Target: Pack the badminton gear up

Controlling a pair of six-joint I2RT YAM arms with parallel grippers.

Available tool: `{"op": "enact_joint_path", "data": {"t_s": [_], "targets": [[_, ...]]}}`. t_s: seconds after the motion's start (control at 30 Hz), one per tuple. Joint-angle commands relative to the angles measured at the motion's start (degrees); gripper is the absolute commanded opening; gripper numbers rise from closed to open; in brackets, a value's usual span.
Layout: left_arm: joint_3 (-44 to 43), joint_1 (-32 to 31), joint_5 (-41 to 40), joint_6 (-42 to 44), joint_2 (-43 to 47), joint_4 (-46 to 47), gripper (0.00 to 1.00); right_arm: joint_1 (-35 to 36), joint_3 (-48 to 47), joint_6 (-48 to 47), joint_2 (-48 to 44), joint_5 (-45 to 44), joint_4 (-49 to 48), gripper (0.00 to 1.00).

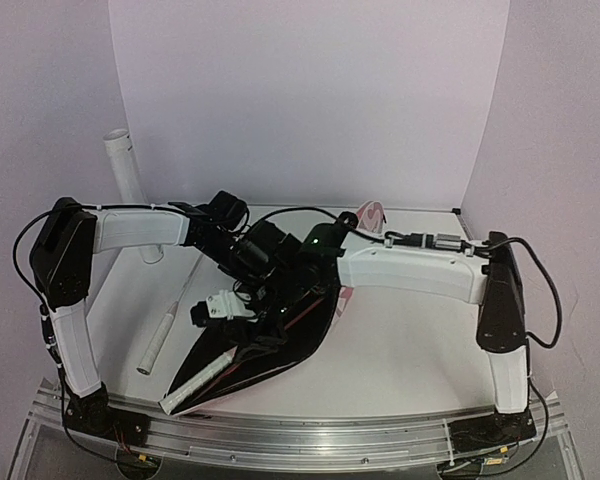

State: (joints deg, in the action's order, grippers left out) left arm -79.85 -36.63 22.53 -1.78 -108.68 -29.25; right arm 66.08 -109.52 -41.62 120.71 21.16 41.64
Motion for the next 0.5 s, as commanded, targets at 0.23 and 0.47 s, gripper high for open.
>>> {"op": "enact_joint_path", "data": {"t_s": [0.23,0.47], "targets": [[-0.23,0.24,0.38,0.19,2.0,-1.57,0.0,3.71,-8.98,-12.78,10.0,2.84,1.72,0.57],[0.05,0.29,0.55,0.35,2.63,-1.92,0.0,3.62,-11.33,-12.54,14.05,-1.29,1.36,0.38]]}}
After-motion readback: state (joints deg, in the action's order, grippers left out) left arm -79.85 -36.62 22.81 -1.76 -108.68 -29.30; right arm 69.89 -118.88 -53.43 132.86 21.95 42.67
